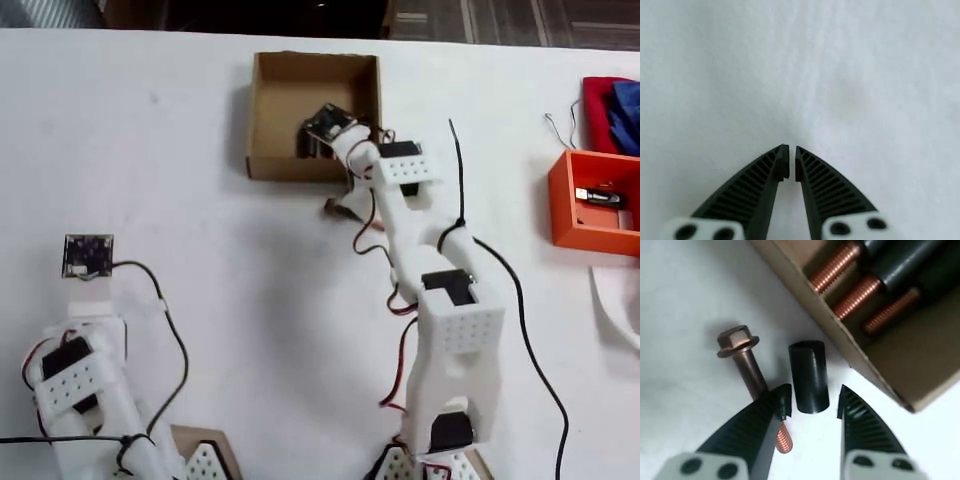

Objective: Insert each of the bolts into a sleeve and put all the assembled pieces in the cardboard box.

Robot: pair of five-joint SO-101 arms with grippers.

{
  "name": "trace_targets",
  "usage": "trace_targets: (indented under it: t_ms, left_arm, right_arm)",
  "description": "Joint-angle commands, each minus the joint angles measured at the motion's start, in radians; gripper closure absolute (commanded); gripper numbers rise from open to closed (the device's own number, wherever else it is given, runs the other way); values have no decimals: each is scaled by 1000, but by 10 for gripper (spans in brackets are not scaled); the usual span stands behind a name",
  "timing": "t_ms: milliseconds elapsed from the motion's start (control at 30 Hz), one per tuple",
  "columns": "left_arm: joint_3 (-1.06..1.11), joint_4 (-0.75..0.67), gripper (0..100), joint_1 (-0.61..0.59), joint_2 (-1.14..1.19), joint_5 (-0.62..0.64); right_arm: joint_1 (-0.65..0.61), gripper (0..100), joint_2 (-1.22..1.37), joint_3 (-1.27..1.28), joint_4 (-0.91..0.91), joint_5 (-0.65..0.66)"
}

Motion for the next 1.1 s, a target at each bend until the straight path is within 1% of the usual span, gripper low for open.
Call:
trace_targets:
  t_ms: [0,33,100,233,300,400,500,633,767,833,900,1067]
  left_arm:
    - [-5,-15,947,-6,-12,-5]
    - [-5,-15,947,-6,-12,-5]
    - [-5,-15,947,-6,-12,-5]
    - [-5,-15,947,-6,-12,-5]
    - [-5,-15,947,-6,-12,-5]
    - [-5,-15,947,-6,-12,-5]
    - [-5,-15,947,-6,-12,-5]
    - [-5,-15,947,-6,-12,-5]
    - [-5,-15,947,-6,-12,-5]
    - [-5,-15,947,-6,-12,-5]
    - [-5,-15,947,-6,-12,-5]
    - [-5,-15,947,-6,-12,-5]
  right_arm:
    - [-24,943,-1,-12,-4,3]
    - [-31,981,-1,-12,-4,2]
    - [-38,969,-1,-15,12,-3]
    - [-48,978,-28,-20,87,-5]
    - [-41,978,-68,-14,125,-6]
    - [-22,978,-159,-14,179,-66]
    - [-16,978,-263,-11,223,-89]
    - [-54,978,-371,-9,325,-87]
    - [-143,978,-420,80,406,-83]
    - [-196,978,-438,175,387,-44]
    - [-242,978,-455,284,323,-18]
    - [-328,978,-522,525,133,-17]
